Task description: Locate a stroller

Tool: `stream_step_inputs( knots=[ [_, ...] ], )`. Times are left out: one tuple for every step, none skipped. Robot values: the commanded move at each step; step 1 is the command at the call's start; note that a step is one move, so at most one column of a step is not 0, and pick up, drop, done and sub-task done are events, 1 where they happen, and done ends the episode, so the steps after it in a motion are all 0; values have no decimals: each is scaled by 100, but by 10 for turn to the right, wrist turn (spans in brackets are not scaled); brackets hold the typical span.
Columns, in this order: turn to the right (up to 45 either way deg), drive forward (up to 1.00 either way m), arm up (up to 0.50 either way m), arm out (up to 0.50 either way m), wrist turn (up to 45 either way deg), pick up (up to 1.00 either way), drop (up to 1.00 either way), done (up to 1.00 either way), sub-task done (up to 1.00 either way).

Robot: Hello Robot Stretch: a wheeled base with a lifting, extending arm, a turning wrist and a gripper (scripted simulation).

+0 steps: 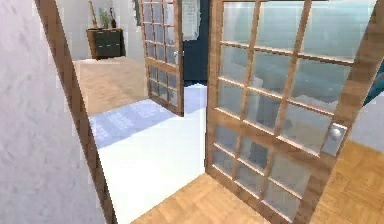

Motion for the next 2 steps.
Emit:
stream_step_inputs(
  knots=[
    [-30, 0, 0, 0, 0, 0, 0, 0, 0],
    [0, 100, 0, 0, 0, 0, 0, 0, 0]
  ],
)
